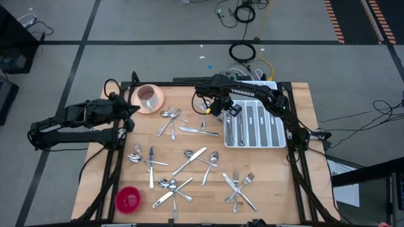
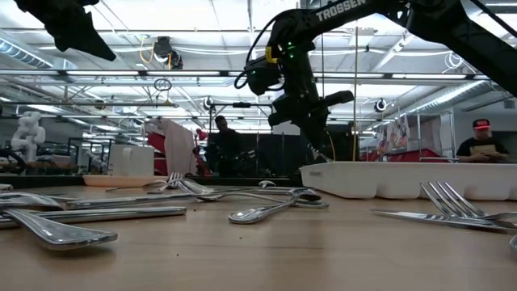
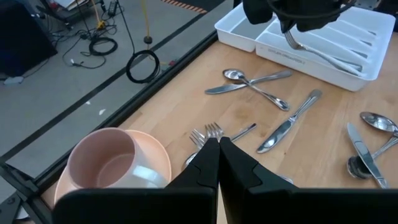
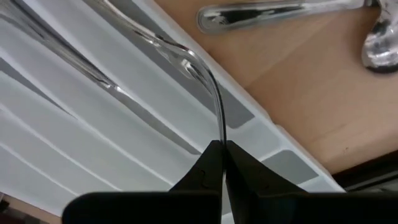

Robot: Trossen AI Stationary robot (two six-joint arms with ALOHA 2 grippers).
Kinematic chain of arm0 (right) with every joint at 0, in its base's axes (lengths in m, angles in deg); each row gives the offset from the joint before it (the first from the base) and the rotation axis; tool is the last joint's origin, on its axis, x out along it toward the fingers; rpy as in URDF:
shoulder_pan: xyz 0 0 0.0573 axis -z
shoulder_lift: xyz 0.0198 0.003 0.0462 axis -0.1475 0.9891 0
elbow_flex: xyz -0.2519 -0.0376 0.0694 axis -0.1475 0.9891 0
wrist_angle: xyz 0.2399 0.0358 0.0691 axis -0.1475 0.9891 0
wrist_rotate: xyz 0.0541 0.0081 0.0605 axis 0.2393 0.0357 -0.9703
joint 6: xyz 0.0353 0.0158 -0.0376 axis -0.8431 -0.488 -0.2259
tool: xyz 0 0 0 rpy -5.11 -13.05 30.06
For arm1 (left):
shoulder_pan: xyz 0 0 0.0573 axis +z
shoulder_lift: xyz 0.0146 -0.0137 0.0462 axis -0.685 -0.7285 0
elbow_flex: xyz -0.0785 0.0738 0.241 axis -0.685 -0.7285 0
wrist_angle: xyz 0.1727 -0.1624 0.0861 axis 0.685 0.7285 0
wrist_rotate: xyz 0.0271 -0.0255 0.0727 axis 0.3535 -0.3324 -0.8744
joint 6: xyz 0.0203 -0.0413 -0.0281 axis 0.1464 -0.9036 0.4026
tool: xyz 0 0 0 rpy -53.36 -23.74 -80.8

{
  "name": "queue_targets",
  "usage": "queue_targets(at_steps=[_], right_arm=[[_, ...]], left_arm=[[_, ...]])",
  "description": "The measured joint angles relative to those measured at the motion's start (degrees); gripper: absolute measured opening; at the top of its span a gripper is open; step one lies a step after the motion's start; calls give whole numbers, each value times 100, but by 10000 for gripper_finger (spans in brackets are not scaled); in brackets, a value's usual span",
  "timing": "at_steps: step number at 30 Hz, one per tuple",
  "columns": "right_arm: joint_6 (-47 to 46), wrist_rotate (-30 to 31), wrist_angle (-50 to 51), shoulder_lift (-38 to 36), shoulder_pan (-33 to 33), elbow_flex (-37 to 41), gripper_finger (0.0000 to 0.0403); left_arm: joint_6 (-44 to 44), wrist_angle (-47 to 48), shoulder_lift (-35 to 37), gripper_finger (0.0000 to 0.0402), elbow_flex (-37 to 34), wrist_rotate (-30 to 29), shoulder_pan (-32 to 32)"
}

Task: Sort silverware
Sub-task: Put the silver fork into the white silverware tray

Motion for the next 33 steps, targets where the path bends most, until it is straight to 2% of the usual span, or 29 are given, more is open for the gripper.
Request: queue_targets(at_steps=[11,15,27,33], right_arm=[[-65,-34,-3,-93,207,4,0],[-91,-328,-8,-95,207,29,0],[54,-318,7,-95,258,983,0],[122,-297,-22,-95,262,1208,0]], left_arm=[[2,-7,0,7,0,-98,0],[2,-7,0,7,0,-98,0],[-2,-6,0,7,0,-248,0],[-11,-6,0,7,0,-270,-2]])
